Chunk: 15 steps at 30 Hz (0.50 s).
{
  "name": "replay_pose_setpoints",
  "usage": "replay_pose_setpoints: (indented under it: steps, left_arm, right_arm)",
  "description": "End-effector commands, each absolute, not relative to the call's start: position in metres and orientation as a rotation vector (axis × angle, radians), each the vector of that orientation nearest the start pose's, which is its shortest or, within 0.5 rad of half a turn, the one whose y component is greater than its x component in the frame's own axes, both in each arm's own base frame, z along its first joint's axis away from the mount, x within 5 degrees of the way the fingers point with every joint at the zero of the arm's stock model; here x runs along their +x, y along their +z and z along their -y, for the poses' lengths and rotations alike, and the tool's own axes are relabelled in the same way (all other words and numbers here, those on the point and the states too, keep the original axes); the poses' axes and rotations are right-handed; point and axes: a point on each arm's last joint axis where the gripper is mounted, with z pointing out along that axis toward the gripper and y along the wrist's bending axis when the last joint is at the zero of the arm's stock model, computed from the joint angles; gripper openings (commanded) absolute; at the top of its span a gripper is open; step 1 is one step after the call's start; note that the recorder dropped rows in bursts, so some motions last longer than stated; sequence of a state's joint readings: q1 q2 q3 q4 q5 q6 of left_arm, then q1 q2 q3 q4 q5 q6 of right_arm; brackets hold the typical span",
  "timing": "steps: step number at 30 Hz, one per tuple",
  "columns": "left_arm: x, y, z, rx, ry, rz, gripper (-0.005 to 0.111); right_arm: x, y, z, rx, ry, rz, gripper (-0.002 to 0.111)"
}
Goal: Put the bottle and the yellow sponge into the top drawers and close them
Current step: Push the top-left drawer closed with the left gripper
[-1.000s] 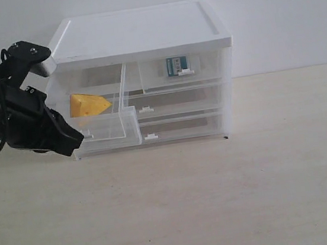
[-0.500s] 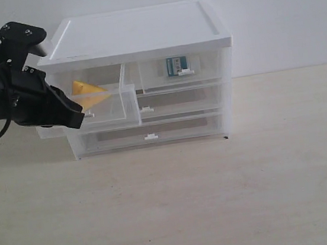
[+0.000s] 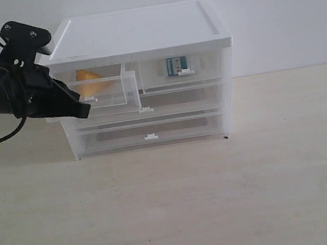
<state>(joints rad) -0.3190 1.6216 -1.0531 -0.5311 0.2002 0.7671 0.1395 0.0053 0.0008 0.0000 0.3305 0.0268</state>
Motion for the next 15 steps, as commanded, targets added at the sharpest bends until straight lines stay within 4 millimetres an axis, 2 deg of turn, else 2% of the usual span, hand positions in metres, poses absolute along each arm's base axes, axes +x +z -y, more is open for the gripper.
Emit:
replay_pose_setpoints:
  steps: [1, 15]
  left_arm:
    - [0.346, 0.252, 0.120, 0.599, -0.114, -2.063, 0.004]
    - [0.368, 0.236, 0.116, 0.493, 0.014, -1.960, 0.004]
  right_arm:
    - [0.053, 0.184, -0.007, -0.110, 0.107, -1.803, 0.000]
    - [0.053, 0.184, -0.007, -0.110, 0.107, -1.803, 0.000]
